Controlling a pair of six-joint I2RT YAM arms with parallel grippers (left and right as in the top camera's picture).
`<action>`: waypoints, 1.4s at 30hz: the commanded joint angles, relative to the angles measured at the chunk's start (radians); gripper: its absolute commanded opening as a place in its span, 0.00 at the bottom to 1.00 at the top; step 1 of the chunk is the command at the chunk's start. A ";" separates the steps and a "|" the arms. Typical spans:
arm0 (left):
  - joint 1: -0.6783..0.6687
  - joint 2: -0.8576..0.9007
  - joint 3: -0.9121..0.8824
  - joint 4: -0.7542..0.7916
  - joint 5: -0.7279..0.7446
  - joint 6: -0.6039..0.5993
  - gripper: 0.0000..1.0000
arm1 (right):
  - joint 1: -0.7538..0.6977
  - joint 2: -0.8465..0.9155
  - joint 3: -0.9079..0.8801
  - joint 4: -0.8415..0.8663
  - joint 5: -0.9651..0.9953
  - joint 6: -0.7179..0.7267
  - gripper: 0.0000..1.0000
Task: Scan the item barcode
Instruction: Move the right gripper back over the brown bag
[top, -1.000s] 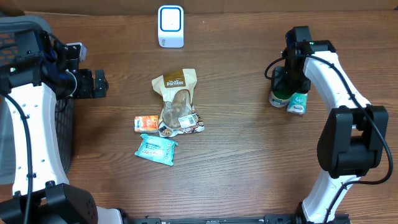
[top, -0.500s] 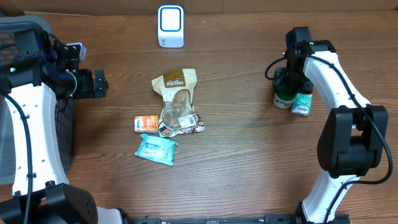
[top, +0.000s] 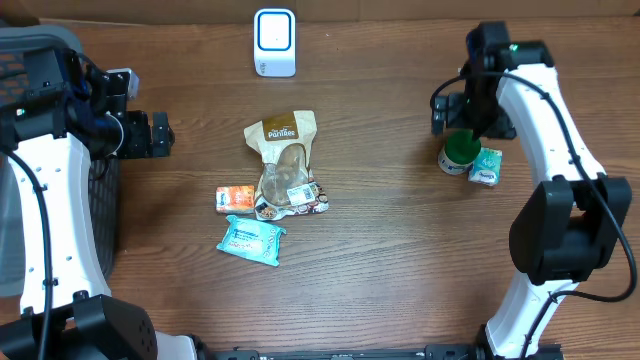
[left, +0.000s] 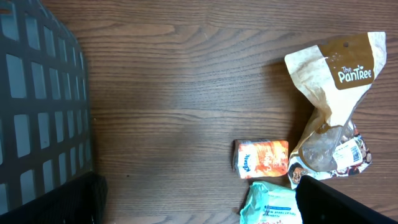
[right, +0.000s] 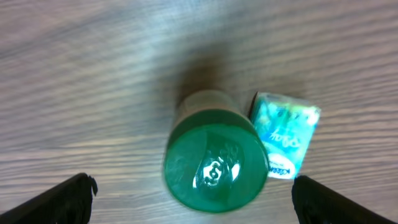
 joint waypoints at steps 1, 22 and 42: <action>0.003 0.008 0.018 0.003 -0.002 0.019 0.99 | 0.009 -0.014 0.116 -0.053 -0.021 0.001 1.00; 0.003 0.008 0.018 0.003 -0.002 0.018 0.99 | 0.185 0.008 0.156 0.031 -0.449 0.002 1.00; 0.003 0.008 0.018 0.003 -0.002 0.019 1.00 | 0.299 0.151 0.156 0.036 -0.441 0.001 0.81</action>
